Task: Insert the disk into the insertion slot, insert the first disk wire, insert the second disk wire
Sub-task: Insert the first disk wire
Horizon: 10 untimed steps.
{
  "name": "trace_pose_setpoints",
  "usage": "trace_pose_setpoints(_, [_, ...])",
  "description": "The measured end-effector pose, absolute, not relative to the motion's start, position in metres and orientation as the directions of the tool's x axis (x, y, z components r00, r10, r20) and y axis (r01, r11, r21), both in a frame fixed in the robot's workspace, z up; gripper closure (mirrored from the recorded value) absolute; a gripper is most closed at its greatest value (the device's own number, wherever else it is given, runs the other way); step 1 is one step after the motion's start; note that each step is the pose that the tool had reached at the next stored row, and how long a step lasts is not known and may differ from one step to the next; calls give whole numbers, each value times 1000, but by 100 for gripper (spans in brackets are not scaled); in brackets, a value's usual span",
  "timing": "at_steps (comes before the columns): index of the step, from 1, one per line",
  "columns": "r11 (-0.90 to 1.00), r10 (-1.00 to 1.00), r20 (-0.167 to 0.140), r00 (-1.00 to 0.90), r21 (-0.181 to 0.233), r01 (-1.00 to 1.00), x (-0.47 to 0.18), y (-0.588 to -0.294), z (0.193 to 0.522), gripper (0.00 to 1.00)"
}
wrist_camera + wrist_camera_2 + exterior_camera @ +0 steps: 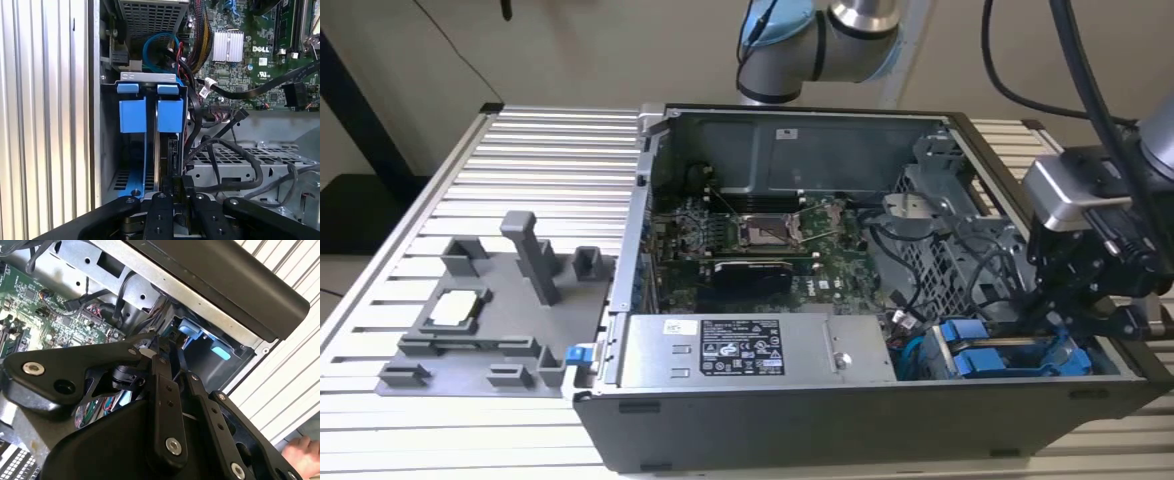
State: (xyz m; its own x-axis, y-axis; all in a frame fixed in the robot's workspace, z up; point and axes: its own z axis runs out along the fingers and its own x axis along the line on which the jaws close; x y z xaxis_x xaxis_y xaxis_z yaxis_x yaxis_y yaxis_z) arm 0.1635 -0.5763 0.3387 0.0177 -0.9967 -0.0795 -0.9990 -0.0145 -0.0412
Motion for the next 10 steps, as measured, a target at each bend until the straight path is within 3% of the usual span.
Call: trace_pose_setpoints(10, [-15,-997,-79,18,-41,-999,164,-576,334,81])
